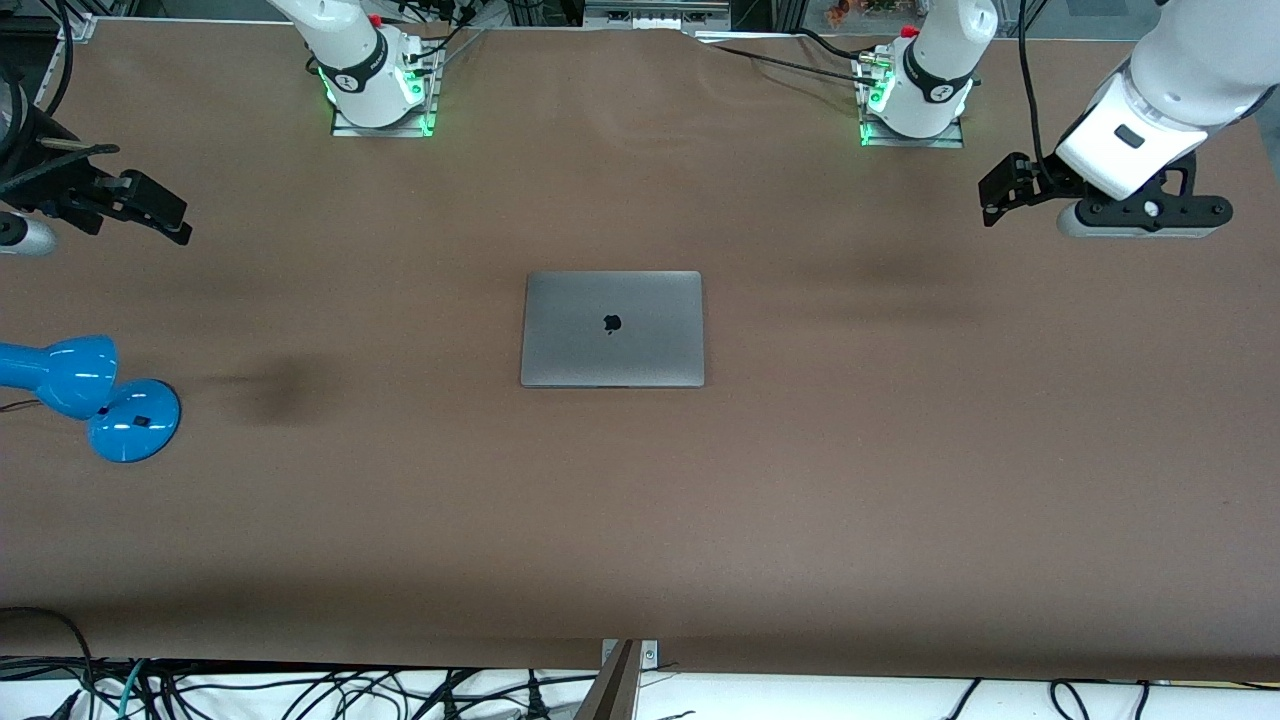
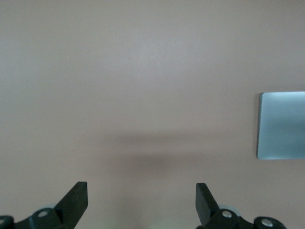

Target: Close laptop with both arms from behind

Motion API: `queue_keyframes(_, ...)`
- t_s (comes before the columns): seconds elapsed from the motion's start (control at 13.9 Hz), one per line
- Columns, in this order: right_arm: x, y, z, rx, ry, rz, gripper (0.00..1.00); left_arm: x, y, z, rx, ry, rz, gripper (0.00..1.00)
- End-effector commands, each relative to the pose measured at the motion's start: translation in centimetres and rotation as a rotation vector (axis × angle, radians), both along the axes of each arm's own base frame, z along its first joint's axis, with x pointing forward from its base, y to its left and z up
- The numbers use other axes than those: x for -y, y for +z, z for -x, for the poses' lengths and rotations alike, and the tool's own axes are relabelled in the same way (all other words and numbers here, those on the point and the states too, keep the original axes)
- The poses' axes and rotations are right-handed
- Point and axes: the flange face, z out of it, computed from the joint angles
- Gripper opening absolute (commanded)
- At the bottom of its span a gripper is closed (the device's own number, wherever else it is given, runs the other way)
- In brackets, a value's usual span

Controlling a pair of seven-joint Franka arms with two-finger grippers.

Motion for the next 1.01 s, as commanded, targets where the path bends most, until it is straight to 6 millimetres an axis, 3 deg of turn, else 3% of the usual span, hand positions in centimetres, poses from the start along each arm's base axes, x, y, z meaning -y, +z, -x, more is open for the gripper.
queue_keyframes(0.0, -0.2, 0.3, 1.0, -0.009, 0.013, 0.000, 1.00, 1.9, 2.2, -1.7, 0.038, -0.053, -0.033, 1.00)
queue_keyframes(0.14, -0.3, 0.6, 1.5, -0.032, 0.017, 0.004, 1.00, 1.1, 3.5, -2.3, 0.062, -0.040, -0.028, 1.00)
queue_keyframes(0.94, -1.3, 1.4, 2.6, -0.043, 0.031, -0.003, 1.00, 1.3, 2.7, -3.0, 0.049, -0.034, -0.023, 1.00)
